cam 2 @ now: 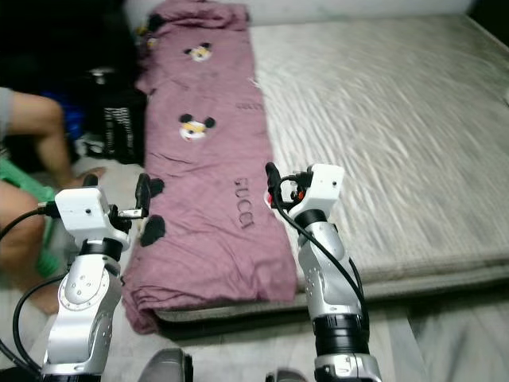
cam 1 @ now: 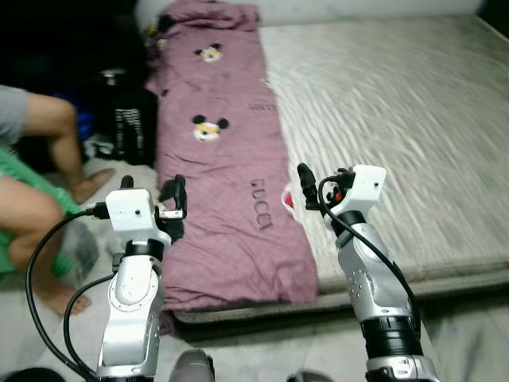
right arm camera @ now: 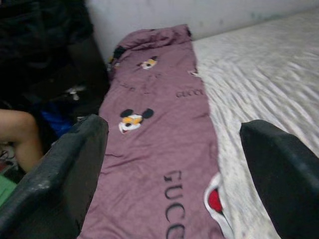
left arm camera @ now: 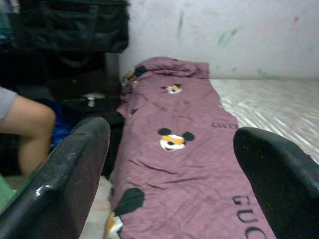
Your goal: Clean up the room
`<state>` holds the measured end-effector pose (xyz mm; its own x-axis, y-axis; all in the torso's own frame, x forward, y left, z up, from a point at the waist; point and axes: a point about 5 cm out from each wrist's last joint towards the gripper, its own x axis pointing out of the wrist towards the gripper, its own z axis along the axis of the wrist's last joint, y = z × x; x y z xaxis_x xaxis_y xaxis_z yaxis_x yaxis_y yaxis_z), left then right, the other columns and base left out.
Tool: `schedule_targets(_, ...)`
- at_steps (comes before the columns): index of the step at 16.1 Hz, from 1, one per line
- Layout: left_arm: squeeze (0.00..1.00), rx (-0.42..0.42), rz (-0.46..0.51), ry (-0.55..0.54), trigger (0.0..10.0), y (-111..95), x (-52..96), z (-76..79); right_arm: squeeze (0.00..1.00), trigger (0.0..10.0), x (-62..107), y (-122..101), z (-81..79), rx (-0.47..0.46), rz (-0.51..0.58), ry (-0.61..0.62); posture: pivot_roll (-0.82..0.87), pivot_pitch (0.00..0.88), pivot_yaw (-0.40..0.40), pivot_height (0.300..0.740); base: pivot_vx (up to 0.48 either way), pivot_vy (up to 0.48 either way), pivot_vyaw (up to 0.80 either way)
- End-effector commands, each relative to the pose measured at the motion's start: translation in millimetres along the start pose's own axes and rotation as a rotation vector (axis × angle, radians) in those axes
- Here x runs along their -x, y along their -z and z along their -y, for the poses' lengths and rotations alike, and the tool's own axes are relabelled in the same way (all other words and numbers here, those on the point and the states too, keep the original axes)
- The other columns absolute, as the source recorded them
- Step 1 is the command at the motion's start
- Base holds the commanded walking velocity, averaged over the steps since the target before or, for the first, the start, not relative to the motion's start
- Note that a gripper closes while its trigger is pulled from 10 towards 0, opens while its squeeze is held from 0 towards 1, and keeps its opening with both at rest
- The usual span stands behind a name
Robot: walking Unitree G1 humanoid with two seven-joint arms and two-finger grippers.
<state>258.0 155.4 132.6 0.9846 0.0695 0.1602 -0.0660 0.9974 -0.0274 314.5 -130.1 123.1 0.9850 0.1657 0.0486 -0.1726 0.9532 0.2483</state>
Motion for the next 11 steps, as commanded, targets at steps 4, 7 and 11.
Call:
schedule_targets(4,0.0,-0.013,-0.034,0.018,10.0,11,2.3,2.5,0.0,10.0,1.0,12,-1.3,-0.005,-0.037,0.004,-0.06,0.025,0.018,0.74,0.0,0.0,0.0)
schedule_targets(7,0.0,-0.02,-0.038,0.025,10.0,15,-5.3,3.7,0.0,10.0,-5.6,16,-10.2,-0.014,-0.043,-0.002,-0.06,0.004,0.023,0.74,0.0,0.0,0.0)
schedule_targets(11,0.0,-0.039,-0.025,0.029,10.0,14,-8.6,5.2,0.0,10.0,-9.8,13,-4.3,0.033,-0.039,0.027,-0.06,0.002,0.012,0.74,0.0,0.0,0.0)
